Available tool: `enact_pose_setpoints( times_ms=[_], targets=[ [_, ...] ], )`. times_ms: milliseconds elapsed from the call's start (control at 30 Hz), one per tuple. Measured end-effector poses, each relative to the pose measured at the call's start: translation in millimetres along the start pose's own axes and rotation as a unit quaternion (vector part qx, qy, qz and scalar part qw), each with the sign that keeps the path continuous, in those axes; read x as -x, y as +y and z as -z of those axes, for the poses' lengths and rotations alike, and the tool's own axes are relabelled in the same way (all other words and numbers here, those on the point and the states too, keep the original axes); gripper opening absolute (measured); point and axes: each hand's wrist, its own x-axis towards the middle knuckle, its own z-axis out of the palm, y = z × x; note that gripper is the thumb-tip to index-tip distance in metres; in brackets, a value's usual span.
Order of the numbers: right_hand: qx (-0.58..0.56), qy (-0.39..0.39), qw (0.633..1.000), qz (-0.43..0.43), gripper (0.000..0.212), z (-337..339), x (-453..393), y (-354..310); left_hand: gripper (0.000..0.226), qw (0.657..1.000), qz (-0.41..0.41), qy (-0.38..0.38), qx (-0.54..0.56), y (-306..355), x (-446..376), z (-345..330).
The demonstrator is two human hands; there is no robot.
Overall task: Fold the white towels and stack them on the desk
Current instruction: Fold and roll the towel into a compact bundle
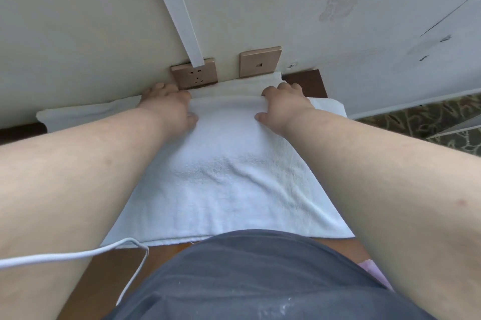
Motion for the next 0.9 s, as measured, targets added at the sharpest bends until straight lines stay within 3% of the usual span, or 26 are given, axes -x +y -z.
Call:
enact_pose_setpoints(
  times_ms=[167,233,367,500,633,900],
  targets=[
    [-0.01,-0.023,1.0,-0.01,0.039,6,1,8,0.039,0.998,0.039,0.006,0.052,-37,15,-1],
    [-0.031,-0.03,0.999,-0.017,0.027,7,7,10,0.031,0.997,0.06,0.008,0.038,-55,26,-5],
    [-0.007,-0.008,0.999,-0.033,0.025,8,26,3,0.021,0.997,0.076,-0.032,0.003,-76,43,-8],
    [-0.005,0.006,0.999,-0.039,0.017,21,52,-26,0.007,0.994,0.072,0.02,0.085,-84,70,-6],
    [-0.036,0.038,0.999,-0.001,0.023,34,86,-73,0.028,0.985,0.021,0.08,0.154,-87,108,9],
    [-0.065,0.185,0.976,0.096,0.027,35,167,-176,0.033,0.961,-0.031,0.166,0.217,-113,202,47]
  ],
)
